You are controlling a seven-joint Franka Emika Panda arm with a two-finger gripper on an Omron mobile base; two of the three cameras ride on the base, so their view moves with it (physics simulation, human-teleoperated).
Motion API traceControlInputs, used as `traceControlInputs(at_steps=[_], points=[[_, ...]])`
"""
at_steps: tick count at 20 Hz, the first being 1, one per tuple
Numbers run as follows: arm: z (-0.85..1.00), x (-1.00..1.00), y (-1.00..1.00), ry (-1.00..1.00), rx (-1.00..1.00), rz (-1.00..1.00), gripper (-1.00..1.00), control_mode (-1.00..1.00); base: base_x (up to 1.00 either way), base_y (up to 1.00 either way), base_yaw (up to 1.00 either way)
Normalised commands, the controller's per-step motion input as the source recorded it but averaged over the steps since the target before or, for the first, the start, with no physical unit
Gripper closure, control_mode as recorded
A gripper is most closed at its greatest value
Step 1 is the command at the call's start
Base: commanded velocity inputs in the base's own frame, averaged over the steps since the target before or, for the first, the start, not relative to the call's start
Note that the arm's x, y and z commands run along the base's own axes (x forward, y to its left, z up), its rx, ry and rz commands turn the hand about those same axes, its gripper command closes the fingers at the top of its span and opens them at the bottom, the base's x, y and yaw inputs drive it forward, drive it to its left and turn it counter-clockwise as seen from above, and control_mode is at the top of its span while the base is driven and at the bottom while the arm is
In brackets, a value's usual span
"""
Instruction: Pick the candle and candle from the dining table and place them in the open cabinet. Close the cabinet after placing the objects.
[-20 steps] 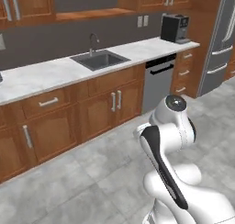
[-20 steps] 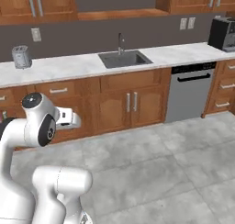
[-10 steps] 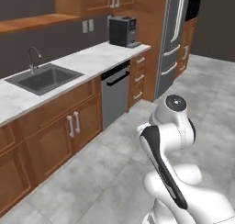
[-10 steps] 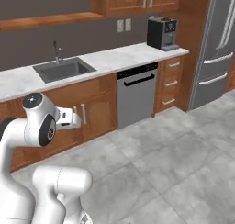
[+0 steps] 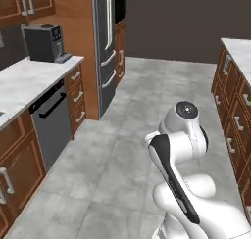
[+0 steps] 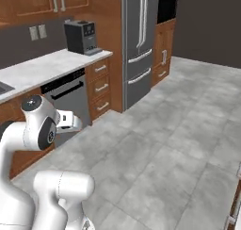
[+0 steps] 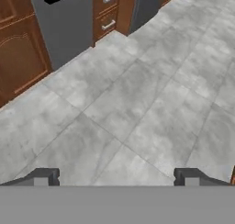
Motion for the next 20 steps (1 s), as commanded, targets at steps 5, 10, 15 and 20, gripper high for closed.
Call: traceControlInputs(at_steps=[5, 10, 15, 20], points=[[0.00, 0.00, 0.00, 0.00, 0.00, 0.00, -1.00, 1.00, 1.00, -0.09, -0.53], [0.00, 0.00, 0.00, 0.00, 0.00, 0.00, -1.00, 1.00, 1.00, -0.01, -0.43], [0.00, 0.00, 0.00, 0.00, 0.00, 0.00, -1.00, 1.00, 1.00, 0.00, -0.39], [0.00, 0.00, 0.00, 0.00, 0.00, 0.00, -1.00, 1.00, 1.00, 0.13, -0.34]])
